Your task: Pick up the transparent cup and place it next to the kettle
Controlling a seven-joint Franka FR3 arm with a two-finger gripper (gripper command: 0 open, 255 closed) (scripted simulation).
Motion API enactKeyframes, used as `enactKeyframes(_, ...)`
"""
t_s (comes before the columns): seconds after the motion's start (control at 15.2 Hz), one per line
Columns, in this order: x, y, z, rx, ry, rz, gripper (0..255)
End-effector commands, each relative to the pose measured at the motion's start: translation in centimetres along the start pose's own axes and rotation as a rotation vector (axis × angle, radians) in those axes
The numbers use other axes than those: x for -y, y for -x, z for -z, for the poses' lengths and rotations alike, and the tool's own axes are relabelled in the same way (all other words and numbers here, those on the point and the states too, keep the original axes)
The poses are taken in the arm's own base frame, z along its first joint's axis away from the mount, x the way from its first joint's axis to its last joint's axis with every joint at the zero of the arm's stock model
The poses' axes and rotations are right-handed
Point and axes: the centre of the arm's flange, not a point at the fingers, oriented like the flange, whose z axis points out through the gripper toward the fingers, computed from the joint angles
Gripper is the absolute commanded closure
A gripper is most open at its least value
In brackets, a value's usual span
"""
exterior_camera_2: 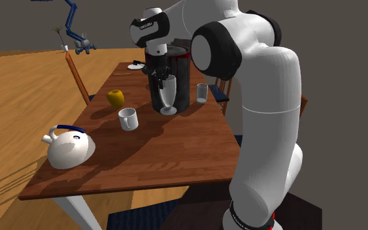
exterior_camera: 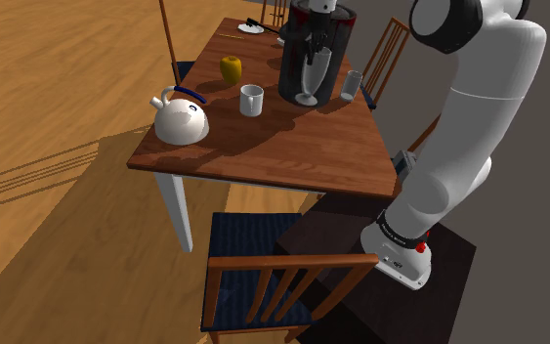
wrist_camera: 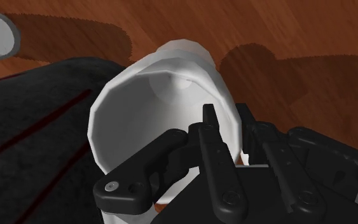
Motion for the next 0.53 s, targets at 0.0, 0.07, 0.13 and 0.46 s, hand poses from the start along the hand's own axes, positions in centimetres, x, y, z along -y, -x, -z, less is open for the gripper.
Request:
enactKeyframes(0.0,0.0,0.1,1.0,-0.001,0.0,0.0,255)
enactKeyframes(0.07,0.0,0.2,1.6,-0.001,0.0,0.0,255)
enactKeyframes(0.13,0.0,0.2,2.1,-0.001,0.0,0.0,255)
enactKeyframes(0.46,0.0,0.3,4.7,-0.001,0.0,0.0,255)
